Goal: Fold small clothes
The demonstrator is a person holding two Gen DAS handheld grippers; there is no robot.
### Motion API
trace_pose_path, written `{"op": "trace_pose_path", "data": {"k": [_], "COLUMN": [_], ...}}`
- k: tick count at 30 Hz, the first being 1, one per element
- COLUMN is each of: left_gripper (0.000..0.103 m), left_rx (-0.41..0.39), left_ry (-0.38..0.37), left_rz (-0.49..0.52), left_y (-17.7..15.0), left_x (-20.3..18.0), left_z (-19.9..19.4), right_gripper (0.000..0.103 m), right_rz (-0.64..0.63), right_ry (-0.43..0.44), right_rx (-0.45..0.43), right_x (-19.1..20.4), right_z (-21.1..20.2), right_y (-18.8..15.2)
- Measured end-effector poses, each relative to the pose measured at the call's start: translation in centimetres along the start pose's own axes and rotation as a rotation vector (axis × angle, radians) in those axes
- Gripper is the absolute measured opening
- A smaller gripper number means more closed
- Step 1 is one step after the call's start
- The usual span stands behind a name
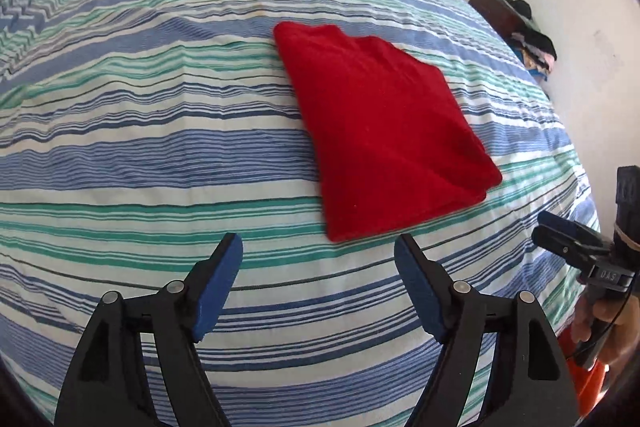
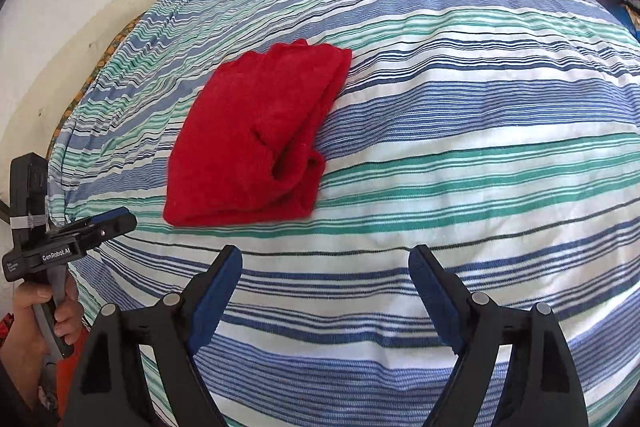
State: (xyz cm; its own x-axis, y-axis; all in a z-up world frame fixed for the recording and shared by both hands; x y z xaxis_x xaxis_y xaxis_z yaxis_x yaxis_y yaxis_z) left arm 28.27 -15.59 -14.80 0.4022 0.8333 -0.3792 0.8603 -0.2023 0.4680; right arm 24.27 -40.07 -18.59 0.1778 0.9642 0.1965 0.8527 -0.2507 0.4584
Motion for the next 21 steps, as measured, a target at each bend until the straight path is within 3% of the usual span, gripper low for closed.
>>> {"op": "trace_pose_path", "data": {"k": [3, 9, 11, 15, 17, 21], "left_gripper": [0.092, 0.094, 0.098, 0.098, 0.098, 0.098], "left_rx": [-0.062, -0.193, -0.216, -0.304, -0.297, -0.191], "left_ry": [0.018, 0.224, 0.255, 0.392, 0.440, 0.402], "left_rz": [0.014, 0.156, 0.171, 0.179, 0.169, 0.121], "left_y": [1.0, 1.2, 0.8, -0.1, -0.6, -1.6], "left_x": [-1.2, -3.1, -3.6, -3.9, -3.7, -3.5], "left_z": [-2.4, -7.5, -8.8, -11.2, -11.7, -11.1], "right_gripper": [0.091, 0.095, 0.095, 0.095, 0.095, 0.095], "right_rz": [-0.033, -0.072, -0.080, -0.106, -0.113, -0.135], "right_ry": [-0.057, -0.084, -0.089, -0.113, -0.116, -0.144], "right_rx": [-0.033, -0.129, -0.151, -0.184, -0.191, -0.192], "right_x": [0.6, 2.8, 3.3, 4.3, 4.8, 5.4], "right_z": [-2.5, -8.1, -9.6, -11.8, -12.6, -13.6], "right_y": [-0.6, -1.3, -1.5, -1.9, -2.0, -2.1]}}
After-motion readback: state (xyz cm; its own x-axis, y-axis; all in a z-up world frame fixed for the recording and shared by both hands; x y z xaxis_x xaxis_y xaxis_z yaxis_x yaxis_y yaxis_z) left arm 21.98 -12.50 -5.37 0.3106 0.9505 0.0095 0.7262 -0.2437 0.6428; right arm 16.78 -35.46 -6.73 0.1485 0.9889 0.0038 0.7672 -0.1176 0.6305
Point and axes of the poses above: each gripper's, at about its wrist camera, not at the fingertips, and z roughly the way its jaws point, x to its left, y to its top, the point moved 7 cm from there along z, roughly the way its jaws point, and after that the axes turned 11 degrees about -y, right-handed, at the moved point
